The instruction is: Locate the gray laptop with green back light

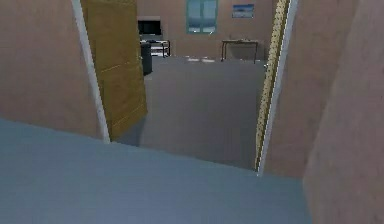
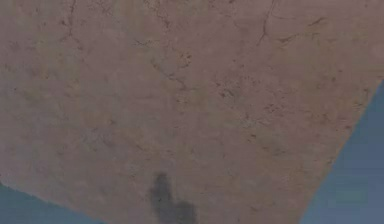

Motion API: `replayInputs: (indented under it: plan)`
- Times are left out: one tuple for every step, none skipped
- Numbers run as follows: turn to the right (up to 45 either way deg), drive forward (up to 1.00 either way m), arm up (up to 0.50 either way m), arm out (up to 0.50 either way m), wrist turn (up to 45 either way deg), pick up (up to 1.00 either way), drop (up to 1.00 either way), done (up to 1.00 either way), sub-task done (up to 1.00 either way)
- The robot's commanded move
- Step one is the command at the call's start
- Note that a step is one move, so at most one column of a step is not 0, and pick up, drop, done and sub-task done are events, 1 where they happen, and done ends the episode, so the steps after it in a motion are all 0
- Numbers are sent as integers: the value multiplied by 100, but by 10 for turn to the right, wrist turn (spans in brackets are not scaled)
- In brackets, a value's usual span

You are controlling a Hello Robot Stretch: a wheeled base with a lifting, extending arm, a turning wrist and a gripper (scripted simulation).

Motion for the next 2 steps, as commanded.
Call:
replayInputs:
  plan:
    - [0,15,0,0,0,0,0,0,0]
    - [0,100,0,0,0,0,0,0,0]
